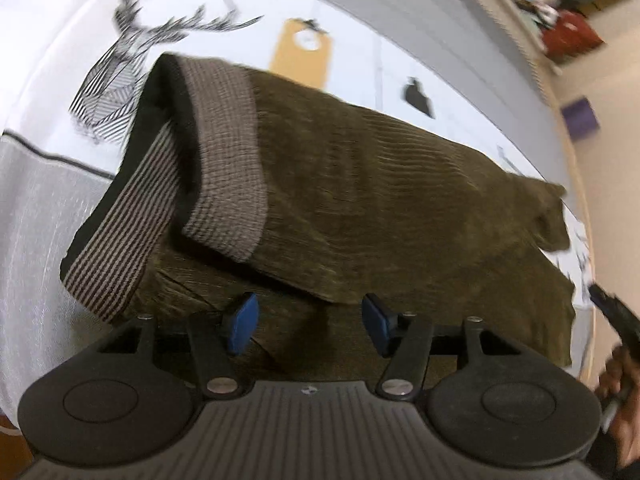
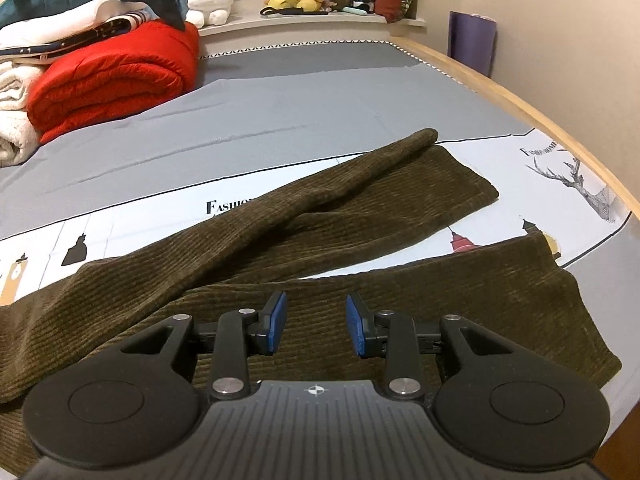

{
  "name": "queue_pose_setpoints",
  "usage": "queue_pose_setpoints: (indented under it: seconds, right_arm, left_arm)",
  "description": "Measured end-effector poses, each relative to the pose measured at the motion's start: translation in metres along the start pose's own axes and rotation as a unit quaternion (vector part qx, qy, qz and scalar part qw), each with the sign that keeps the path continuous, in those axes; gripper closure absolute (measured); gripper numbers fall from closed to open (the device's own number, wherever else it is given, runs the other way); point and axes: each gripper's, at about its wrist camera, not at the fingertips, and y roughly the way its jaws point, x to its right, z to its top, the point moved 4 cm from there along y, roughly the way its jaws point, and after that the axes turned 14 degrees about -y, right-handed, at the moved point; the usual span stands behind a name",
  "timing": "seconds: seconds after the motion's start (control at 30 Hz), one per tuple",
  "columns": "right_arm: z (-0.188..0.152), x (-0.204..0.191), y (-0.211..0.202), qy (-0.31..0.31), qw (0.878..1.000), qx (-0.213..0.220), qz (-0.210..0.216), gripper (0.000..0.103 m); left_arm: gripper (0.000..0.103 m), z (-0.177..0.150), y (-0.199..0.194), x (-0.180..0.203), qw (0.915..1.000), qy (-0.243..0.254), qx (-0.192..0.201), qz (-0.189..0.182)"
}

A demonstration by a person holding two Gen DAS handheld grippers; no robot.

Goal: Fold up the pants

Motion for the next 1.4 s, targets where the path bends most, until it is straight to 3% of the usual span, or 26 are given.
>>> queue_pose_setpoints:
  seconds: [0.2, 0.37, 0.43, 0.53, 0.63, 0.73, 1.03, 1.2, 1.4]
  right_arm:
    - [0.004, 0.006, 0.004, 0.042, 0.999, 0.004, 0.018, 0.069]
    - [0.006, 0.015, 0.012, 0.107, 0.993, 0.003, 0.048, 0.068]
    - [0.008, 0.016, 0.017, 0.131, 0.989, 0.001, 0.063, 0.068]
    - [0.014, 0.014, 0.026, 0.154, 0.985, 0.003, 0.081, 0.068]
    - [0.022, 0.013, 0.038, 0.165, 0.982, 0.006, 0.093, 0.068]
    - [0.029, 0.010, 0.054, 0.184, 0.978, -0.001, 0.102, 0.067]
    - [0.051, 0.006, 0.119, 0.243, 0.964, -0.023, 0.106, 0.067]
    - [0.052, 0.007, 0.159, 0.269, 0.954, -0.055, 0.120, 0.066]
    - [0.059, -0.009, 0.186, 0.239, 0.960, -0.082, 0.120, 0.066]
  left_arm:
    - [0.029, 0.016, 0.006, 0.010, 0.9996, -0.011, 0.025, 0.011]
    - [0.030, 0.025, 0.012, 0.015, 0.9988, -0.019, 0.036, 0.027]
    - [0.040, 0.027, 0.010, 0.014, 0.9977, -0.021, 0.048, 0.043]
    - [0.069, 0.034, 0.007, 0.011, 0.9939, -0.017, 0.078, 0.076]
    - [0.080, 0.041, -0.003, 0.014, 0.9903, -0.013, 0.116, 0.076]
    - [0.082, 0.047, -0.007, 0.017, 0.9874, -0.011, 0.137, 0.079]
    - [0.082, 0.053, 0.004, 0.013, 0.9889, -0.023, 0.120, 0.085]
    - [0.081, 0.054, 0.005, 0.012, 0.9899, -0.019, 0.113, 0.083]
    - [0.081, 0.054, -0.002, 0.018, 0.9898, -0.009, 0.115, 0.085]
